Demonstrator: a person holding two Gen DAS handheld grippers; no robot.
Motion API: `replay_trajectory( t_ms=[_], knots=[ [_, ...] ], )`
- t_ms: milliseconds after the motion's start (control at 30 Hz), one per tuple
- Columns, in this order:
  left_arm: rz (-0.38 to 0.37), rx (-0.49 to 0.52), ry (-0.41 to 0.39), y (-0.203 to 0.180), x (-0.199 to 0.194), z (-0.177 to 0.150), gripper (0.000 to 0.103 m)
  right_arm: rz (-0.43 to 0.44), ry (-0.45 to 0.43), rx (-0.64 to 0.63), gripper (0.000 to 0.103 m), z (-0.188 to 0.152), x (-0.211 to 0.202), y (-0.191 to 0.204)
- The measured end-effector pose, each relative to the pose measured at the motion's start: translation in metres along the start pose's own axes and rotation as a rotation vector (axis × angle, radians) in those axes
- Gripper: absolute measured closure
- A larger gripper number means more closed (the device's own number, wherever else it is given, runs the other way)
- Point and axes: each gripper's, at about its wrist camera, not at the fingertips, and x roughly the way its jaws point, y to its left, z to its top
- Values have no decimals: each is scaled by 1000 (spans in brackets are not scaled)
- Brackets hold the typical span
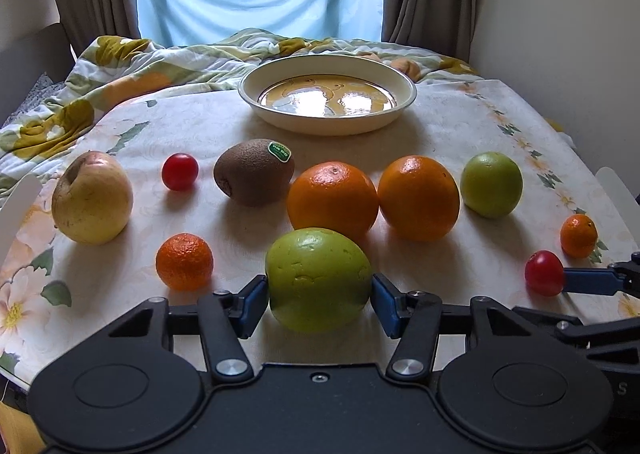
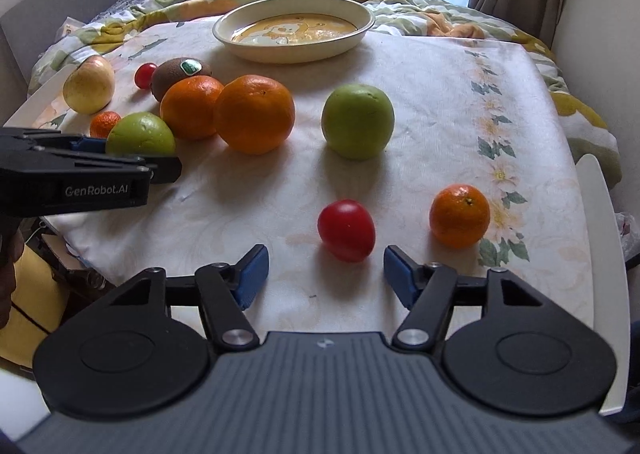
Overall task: Organize fruits
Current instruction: 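Grasp the green citrus with the left tool while the right tool grasps the red tomato, then carry the green citrus with the left tool and lower it into the white bowl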
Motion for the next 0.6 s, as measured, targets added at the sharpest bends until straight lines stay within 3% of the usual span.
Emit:
replay_trajectory(
  t_ms=[233,267,333,600],
  knots=[
    [0,9,-9,-1,-3,-2,43,-13,-19,22,36,3,5,-3],
    [0,8,-10,-1,-4,-3,43,-13,-22,23,40,3,5,-3],
    [-1,5,-9,0,-5,-3,43,-22,-30,15,58,3,4,-3],
    [1,-15,-13,2,-10,0,44,3,-24,32,58,5,1,-3]
  ],
)
